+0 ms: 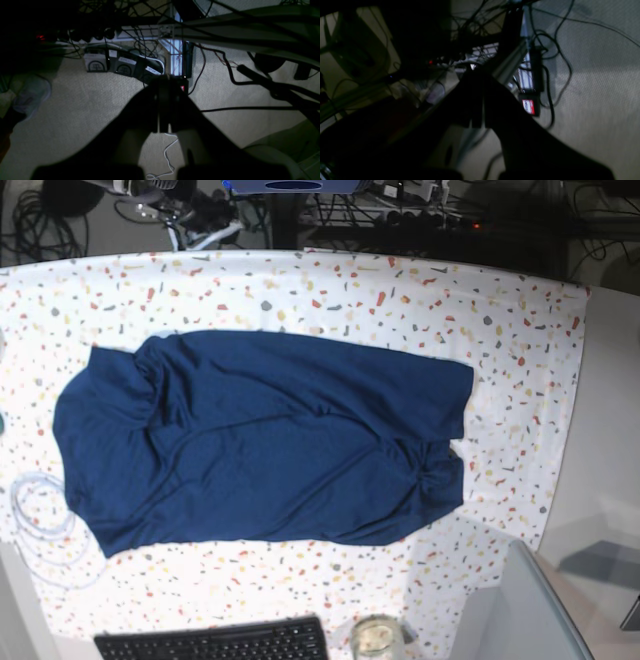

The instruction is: Layout the t-shirt on the table in an organized manner, then fold the t-shirt properly

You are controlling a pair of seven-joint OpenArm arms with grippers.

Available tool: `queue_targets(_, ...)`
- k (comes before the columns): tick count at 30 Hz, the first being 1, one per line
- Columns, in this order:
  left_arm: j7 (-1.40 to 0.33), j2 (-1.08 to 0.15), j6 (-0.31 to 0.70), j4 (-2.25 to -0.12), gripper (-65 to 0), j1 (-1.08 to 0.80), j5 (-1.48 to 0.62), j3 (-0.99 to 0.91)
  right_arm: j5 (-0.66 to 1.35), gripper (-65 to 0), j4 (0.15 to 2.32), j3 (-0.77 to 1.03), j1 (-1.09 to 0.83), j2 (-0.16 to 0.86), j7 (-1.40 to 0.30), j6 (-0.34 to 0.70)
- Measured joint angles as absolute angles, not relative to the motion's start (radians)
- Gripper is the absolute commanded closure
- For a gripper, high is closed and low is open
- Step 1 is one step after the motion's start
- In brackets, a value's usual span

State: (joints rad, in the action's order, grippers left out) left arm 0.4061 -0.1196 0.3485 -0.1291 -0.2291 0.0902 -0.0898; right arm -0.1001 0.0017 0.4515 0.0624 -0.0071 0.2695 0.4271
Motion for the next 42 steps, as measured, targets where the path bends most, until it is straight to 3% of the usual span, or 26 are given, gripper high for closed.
queue_targets(8,0.408,-0.120,0.348,-0.133,0.0,-0.222,0.089,-0.090,-0.093,-1.5,0.002,0.452,0.089,-0.005,0.252,0.411)
queue_targets(23,0.408,-0.118,0.348,-0.131,0.0,-0.223,0.078,-0.096,-0.089,-1.5,0.002,0.452,-0.092,-0.003,0.293,0.427)
queue_targets(42,0.408,-0.113,0.348,-0.132,0.0,-0.220,0.081,-0.096,-0.089,-1.5,0.002,0.452,0.001,-0.003,0.294,0.427)
